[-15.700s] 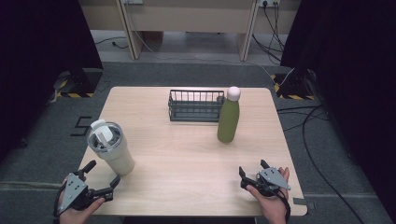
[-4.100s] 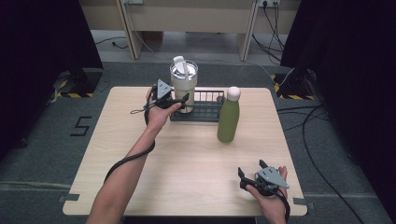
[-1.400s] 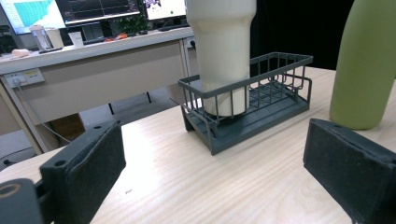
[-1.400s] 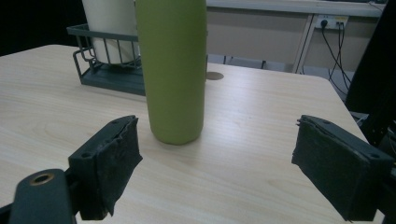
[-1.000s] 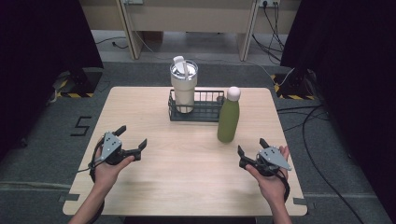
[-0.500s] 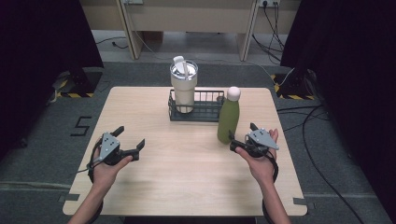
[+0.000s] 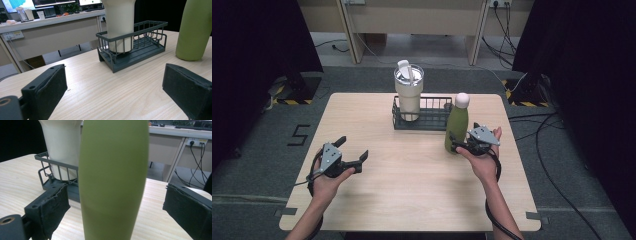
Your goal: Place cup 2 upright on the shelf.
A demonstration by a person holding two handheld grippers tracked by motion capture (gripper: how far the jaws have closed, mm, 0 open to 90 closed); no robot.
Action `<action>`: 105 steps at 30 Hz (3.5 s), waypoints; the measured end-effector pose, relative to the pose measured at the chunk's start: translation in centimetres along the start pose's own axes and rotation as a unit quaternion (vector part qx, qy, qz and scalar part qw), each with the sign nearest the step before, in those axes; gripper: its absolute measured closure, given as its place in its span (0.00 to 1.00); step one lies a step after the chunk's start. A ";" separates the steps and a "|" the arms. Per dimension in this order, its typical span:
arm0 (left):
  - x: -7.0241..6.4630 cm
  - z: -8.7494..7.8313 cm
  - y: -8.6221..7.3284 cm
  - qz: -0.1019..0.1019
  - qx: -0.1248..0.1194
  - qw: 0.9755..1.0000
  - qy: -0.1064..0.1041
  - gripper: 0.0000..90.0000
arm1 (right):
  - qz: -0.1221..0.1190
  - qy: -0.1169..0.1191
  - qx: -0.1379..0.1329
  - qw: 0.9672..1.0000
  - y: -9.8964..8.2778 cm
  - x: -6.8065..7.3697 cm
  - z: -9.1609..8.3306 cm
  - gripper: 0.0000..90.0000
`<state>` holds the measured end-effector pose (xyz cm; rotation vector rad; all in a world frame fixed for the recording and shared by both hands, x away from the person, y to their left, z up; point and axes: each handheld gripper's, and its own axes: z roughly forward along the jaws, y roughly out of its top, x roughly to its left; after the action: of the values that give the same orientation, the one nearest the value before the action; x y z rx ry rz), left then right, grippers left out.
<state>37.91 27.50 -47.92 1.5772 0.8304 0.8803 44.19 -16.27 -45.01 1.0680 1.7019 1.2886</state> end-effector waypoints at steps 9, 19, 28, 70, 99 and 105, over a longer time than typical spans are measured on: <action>0.1 0.0 -0.1 -0.001 0.001 1.000 0.000 0.05 | -0.006 -0.005 -0.002 1.000 0.5 0.2 1.8 0.07; 0.2 -0.1 -0.1 -0.002 -0.001 1.000 0.003 0.06 | -0.001 -0.008 -0.006 1.000 0.9 0.4 2.8 0.18; 0.4 -0.2 -0.1 -0.003 -0.001 1.000 0.005 0.06 | -0.011 -0.009 -0.015 1.000 1.1 0.5 3.4 0.23; 0.4 -0.4 0.0 -0.003 -0.008 1.000 0.006 0.10 | -0.006 -0.022 -0.027 0.999 2.0 0.5 2.9 0.24; 0.5 -0.4 -0.1 -0.003 -0.007 1.000 0.009 0.11 | -0.006 -0.012 -0.054 0.998 6.3 1.1 3.1 0.25; 0.5 -0.4 -0.1 -0.003 -0.006 1.000 0.009 0.11 | -0.003 -0.010 -0.062 0.998 7.4 1.1 3.1 0.25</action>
<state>37.77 28.19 -47.92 1.5564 0.8409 0.8947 47.94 -13.00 -38.57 0.9982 1.5882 1.3565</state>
